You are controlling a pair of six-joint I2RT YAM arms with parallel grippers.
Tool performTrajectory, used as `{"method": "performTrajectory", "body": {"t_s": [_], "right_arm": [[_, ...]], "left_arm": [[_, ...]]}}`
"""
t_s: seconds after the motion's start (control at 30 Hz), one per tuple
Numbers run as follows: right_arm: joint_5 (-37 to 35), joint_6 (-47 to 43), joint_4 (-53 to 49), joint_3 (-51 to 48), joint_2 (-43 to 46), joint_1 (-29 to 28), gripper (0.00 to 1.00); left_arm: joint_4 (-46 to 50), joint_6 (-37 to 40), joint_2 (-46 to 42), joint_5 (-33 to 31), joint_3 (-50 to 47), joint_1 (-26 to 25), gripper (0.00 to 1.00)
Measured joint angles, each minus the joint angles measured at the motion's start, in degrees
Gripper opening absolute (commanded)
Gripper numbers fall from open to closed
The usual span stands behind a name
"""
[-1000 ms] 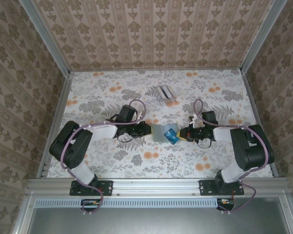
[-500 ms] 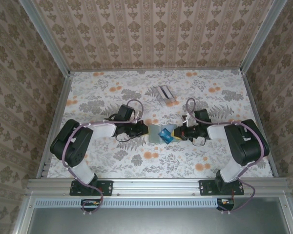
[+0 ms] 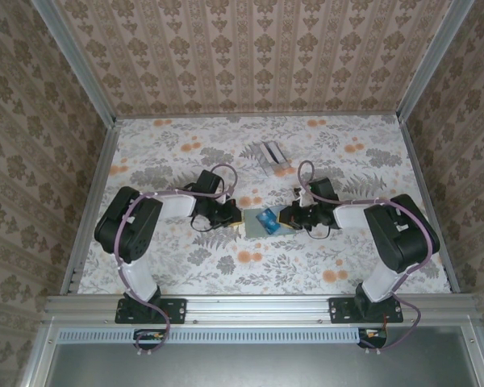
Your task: Put the credit cards into the card holder
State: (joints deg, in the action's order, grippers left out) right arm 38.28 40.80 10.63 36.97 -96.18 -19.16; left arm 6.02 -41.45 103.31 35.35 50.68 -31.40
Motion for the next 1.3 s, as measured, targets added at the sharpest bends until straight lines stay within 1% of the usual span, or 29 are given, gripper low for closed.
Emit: {"method": "performTrajectory", "body": {"t_s": [0.1,0.27,0.4,0.57,0.97,1.13,1.3], "right_arm": [[-2.93,0.70,0.13,0.46,0.00,-1.18,0.12],[-6.10,2.34,2.21,0.52,0.00,-1.53,0.05],[-8.79,4.57,5.25,0.22,-0.02,-2.58,0.04],[-13.33,7.89,9.73,-1.92,0.00,-5.29,0.04],[-18.38,12.87,15.41,-2.97,-0.83,-7.23,0.08],[-18.43,14.75,18.36,-2.97,-2.21,-7.69,0.16],[-19.02,14.69,18.01,-2.29,-2.36,-9.22,0.25]], "left_arm": [[0.46,0.35,0.22,0.02,0.37,0.00,0.00],[1.05,1.01,0.79,0.70,0.94,0.20,0.00],[1.46,1.22,1.09,1.36,1.25,0.37,0.00],[1.31,1.22,1.09,1.66,1.25,0.33,0.00],[-1.07,0.94,2.16,3.26,1.25,-0.39,0.00],[-1.73,0.72,2.40,3.41,1.25,-0.81,0.00],[-1.73,0.70,2.40,3.45,1.25,-0.81,0.00]]}}
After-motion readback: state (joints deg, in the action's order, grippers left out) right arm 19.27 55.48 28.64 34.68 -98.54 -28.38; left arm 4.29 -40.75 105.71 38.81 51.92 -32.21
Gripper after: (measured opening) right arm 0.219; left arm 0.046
